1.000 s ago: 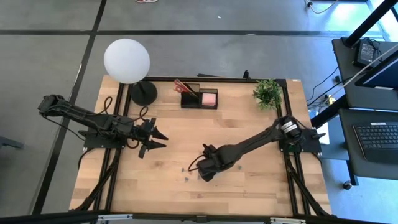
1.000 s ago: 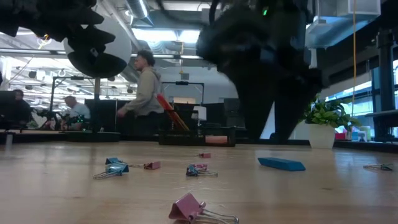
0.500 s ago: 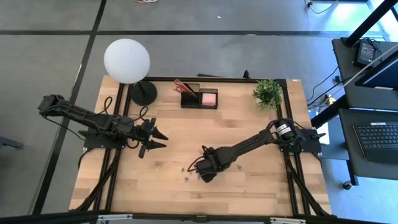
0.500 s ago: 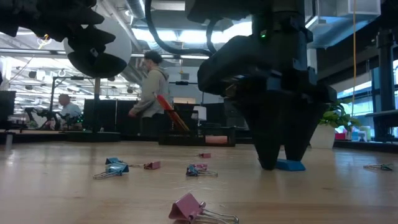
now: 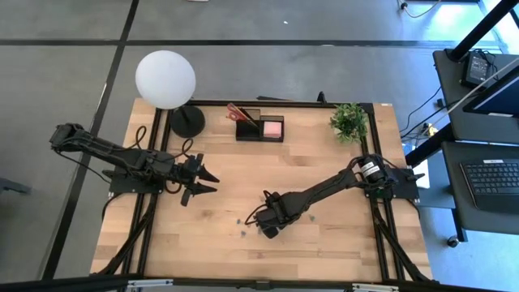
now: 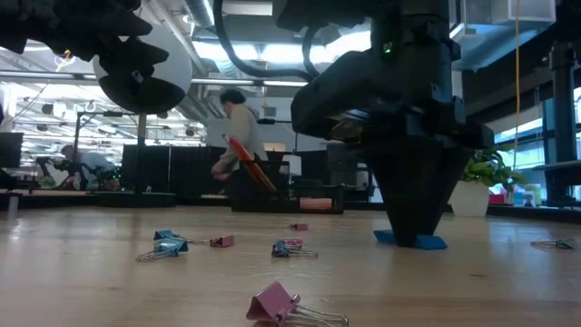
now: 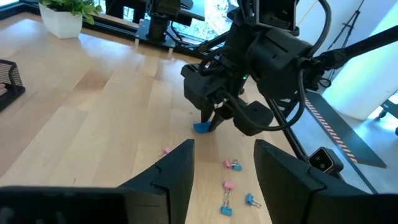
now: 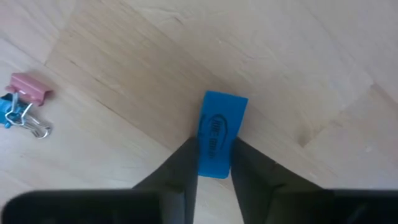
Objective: Pick and place office supplies into organizer
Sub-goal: Put the blue eraser into the black desk organizer
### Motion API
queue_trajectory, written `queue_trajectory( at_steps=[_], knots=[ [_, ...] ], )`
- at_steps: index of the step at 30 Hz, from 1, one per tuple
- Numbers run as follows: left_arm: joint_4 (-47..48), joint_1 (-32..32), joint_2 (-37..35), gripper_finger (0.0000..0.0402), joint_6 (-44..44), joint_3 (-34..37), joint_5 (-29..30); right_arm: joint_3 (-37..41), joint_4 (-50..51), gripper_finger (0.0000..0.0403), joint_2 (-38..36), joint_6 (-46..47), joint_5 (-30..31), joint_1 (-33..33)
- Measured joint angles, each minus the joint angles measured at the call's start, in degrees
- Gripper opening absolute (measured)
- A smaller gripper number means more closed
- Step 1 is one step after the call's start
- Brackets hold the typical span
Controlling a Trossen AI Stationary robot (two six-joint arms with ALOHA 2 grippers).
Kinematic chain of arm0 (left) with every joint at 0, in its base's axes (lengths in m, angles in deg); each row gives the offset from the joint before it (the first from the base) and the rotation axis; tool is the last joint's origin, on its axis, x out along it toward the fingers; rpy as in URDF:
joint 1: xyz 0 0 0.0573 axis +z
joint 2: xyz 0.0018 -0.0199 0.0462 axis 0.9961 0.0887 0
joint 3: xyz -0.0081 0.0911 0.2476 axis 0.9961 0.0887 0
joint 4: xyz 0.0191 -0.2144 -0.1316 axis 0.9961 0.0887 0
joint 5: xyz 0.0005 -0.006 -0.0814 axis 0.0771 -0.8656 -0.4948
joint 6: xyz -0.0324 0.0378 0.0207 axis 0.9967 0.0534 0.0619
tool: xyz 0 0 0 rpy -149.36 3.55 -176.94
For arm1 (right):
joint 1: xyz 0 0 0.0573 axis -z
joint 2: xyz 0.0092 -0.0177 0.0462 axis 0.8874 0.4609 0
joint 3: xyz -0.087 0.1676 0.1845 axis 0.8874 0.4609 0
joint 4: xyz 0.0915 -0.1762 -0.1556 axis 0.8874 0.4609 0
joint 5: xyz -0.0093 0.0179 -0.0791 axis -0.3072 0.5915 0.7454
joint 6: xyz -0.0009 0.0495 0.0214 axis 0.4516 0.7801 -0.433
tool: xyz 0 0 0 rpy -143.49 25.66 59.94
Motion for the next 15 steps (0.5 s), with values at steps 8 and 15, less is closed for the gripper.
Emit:
queue_trajectory(
  at_steps=[8, 15],
  knots=[
    [-0.08, 0.00, 0.00, 0.0159, 0.08, 0.00, 0.13, 0.02, 0.41, 0.0066, 0.00, -0.07, 1.07, -0.02],
    [-0.09, 0.00, 0.00, 0.0159, 0.10, -0.02, 0.09, 0.51, 2.68, 0.0067, -2.83, -1.20, 1.23, 0.00]
  ],
)
